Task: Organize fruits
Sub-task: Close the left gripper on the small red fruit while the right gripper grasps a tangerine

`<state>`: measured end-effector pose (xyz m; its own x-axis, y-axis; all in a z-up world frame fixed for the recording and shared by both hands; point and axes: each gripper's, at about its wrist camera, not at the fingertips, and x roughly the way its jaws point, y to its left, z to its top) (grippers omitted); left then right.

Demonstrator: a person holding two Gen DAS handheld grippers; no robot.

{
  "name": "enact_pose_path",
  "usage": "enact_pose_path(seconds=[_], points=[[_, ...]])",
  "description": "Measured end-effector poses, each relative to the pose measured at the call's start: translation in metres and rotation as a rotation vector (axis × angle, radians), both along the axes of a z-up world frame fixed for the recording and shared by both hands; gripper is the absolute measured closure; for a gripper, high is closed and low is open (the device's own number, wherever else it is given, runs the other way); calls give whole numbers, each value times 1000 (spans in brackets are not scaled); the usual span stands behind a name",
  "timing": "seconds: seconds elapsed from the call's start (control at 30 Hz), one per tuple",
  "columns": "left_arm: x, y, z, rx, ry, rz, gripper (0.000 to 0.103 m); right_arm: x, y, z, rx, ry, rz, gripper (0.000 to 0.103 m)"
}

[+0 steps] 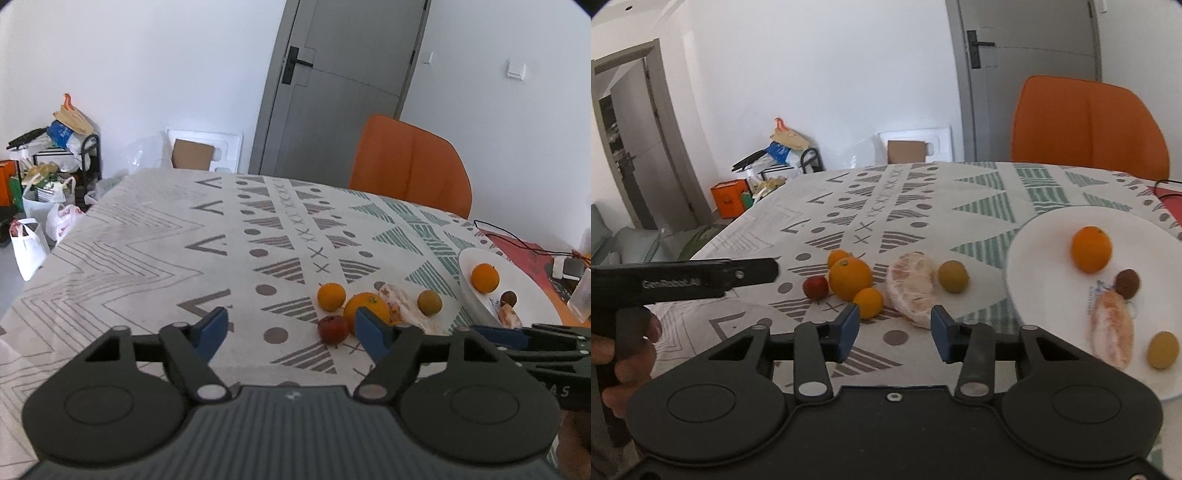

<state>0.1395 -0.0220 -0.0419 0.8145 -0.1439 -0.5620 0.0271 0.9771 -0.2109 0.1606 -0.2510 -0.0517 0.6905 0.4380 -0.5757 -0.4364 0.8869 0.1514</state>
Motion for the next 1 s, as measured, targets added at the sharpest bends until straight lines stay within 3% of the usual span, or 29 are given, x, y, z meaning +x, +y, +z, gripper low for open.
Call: enact_pose_path(seconds=[0.17, 0.47, 0.6, 1.0], points=[[10, -5, -7, -20, 22, -39, 48, 7, 12, -2, -8, 11, 26, 64], [26, -17, -22, -51, 55, -96, 60, 14, 22, -10, -19, 36, 39, 67], [31, -19, -26, -61, 69, -102, 82, 16, 25, -11, -14, 45, 44, 68], [17, -1, -20, -63, 64, -63, 82, 26, 36, -12, -10, 54, 42, 68]])
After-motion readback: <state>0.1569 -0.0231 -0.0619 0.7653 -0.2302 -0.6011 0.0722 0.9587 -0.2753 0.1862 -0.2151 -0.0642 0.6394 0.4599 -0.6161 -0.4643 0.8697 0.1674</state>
